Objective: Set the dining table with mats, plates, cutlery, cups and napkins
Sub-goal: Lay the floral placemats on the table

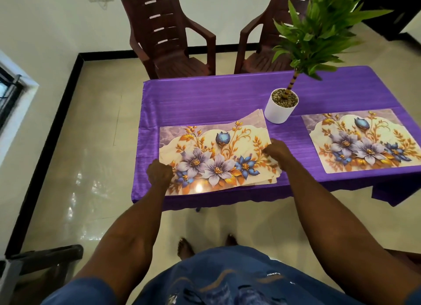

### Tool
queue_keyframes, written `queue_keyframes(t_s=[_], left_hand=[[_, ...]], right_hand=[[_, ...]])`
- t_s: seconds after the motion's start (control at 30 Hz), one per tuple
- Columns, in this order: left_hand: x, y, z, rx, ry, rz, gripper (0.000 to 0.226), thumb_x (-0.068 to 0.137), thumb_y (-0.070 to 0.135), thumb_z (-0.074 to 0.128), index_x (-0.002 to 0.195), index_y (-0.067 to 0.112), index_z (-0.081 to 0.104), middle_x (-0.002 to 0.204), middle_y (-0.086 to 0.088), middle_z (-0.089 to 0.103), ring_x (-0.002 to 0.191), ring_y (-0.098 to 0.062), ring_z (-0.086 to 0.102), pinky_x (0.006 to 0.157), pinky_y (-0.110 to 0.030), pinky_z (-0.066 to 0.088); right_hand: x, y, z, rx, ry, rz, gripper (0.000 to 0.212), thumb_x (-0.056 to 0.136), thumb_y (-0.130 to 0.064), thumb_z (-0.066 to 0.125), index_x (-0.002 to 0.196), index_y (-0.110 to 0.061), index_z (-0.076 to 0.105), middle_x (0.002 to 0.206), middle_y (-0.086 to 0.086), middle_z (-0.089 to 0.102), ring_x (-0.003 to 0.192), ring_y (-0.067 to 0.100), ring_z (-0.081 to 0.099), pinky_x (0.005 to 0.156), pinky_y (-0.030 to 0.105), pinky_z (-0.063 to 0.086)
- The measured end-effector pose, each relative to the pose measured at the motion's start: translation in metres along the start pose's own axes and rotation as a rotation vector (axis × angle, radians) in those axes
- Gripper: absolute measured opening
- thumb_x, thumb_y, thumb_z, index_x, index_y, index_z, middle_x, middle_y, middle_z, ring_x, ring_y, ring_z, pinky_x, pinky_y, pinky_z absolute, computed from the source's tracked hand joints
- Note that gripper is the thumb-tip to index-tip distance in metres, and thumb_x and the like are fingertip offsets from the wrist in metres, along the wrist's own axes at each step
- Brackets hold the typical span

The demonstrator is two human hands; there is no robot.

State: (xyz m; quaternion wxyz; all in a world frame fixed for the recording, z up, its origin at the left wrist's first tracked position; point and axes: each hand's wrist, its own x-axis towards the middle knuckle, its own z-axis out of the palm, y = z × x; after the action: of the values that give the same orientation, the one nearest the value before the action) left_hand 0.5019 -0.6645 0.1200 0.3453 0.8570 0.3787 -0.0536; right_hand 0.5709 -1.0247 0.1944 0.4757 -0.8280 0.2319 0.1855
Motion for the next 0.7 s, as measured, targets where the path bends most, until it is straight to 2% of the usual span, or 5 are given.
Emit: queue_keyframes(t_s=[0.13,0.27,0.33,0.53,0.7], left_hand=[[0.001,-0.001,-0.005,-0.063,-0.025,-0.002,0.038,0.086,0.029,0.071,0.114,0.005,0.060,0.114,-0.013,0.065,0.105,-0.031,0.063,0.088,-0.042,0.054],[0.016,-0.015,-0.009,-0.178,-0.070,-0.055,0.051,0.075,0.048,0.068,0.111,0.012,0.061,0.111,-0.007,0.067,0.098,-0.027,0.065,0.087,-0.044,0.055],[0.020,-0.019,-0.013,-0.285,-0.081,-0.079,0.060,0.073,0.054,0.070,0.114,0.012,0.059,0.110,-0.006,0.067,0.096,-0.025,0.065,0.084,-0.043,0.056],[0.014,-0.007,-0.037,-0.414,-0.141,-0.031,0.033,0.093,0.030,0.064,0.113,0.004,0.057,0.106,-0.008,0.063,0.093,-0.022,0.060,0.073,-0.032,0.046],[0.032,-0.017,-0.070,-0.613,-0.281,-0.104,0.042,0.071,0.027,0.079,0.106,0.006,0.069,0.099,-0.016,0.072,0.074,-0.030,0.067,0.071,-0.040,0.057]], right_hand=[[0.004,0.005,-0.005,0.045,-0.039,0.005,0.033,0.097,-0.009,0.053,0.130,-0.012,0.055,0.120,0.008,0.062,0.109,0.029,0.059,0.091,0.043,0.050],[0.001,0.012,-0.013,0.247,-0.133,0.053,0.024,0.099,-0.006,0.050,0.121,-0.016,0.055,0.111,0.008,0.064,0.099,0.028,0.062,0.078,0.041,0.053],[0.002,0.018,-0.015,0.281,-0.163,0.058,0.024,0.099,-0.007,0.052,0.122,-0.011,0.056,0.113,0.011,0.066,0.102,0.032,0.064,0.087,0.049,0.054],[0.001,0.022,-0.008,0.292,-0.192,0.065,0.030,0.097,-0.011,0.056,0.127,-0.009,0.056,0.117,0.015,0.066,0.106,0.034,0.064,0.090,0.049,0.054],[0.003,0.009,0.001,0.335,-0.240,0.043,0.028,0.098,-0.010,0.055,0.126,-0.010,0.055,0.114,0.014,0.067,0.103,0.034,0.065,0.083,0.047,0.055]])
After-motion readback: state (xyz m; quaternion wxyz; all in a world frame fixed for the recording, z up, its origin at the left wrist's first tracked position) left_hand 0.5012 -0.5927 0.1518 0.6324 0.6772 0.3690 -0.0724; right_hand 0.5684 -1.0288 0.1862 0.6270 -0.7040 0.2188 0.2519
